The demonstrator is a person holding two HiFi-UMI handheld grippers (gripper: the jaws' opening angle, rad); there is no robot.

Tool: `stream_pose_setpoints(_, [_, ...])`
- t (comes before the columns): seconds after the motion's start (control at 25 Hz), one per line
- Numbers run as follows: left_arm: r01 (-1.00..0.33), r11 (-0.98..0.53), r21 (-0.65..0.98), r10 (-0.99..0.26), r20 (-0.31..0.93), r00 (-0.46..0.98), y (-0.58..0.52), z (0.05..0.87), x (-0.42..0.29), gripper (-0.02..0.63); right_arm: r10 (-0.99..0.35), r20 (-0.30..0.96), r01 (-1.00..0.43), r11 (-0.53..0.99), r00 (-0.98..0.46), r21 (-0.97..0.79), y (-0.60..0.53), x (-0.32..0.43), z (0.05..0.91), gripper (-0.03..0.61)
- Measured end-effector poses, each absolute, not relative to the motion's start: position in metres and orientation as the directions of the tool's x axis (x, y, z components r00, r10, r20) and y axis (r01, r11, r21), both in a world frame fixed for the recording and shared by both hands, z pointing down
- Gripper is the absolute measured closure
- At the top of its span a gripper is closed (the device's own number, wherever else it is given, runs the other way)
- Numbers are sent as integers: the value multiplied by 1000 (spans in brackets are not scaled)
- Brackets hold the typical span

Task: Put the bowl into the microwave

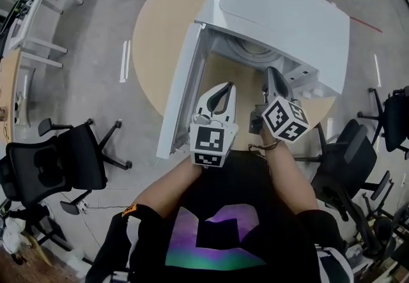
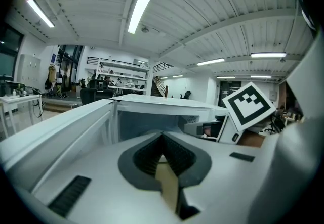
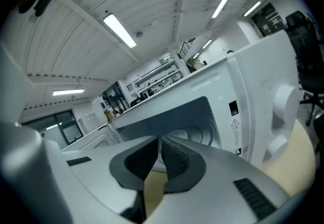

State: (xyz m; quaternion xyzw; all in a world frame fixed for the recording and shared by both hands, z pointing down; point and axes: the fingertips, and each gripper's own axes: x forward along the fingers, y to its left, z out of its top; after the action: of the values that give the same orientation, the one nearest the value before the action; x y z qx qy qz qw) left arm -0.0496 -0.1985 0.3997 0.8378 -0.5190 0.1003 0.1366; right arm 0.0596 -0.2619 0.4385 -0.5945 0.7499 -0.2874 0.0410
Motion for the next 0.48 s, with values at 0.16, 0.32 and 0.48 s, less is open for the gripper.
stream_pose_setpoints(0.16, [-894,-429,128,-843,300,447,-179,396,-56,568,-911,287,-914,182,-295,-363,-226,49,425,560])
stream_pose_setpoints(0.32, [-874,-453,177,-829,277,486,-157,396,-61,568,-909,287,-925,207,-302,-317,-188,34,418,560])
stream_pose_setpoints(0.48, [-851,-481,208,-813,256,522,-135,397,-58,568,-905,294,-937,233,-307,-260,-155,26,412,560])
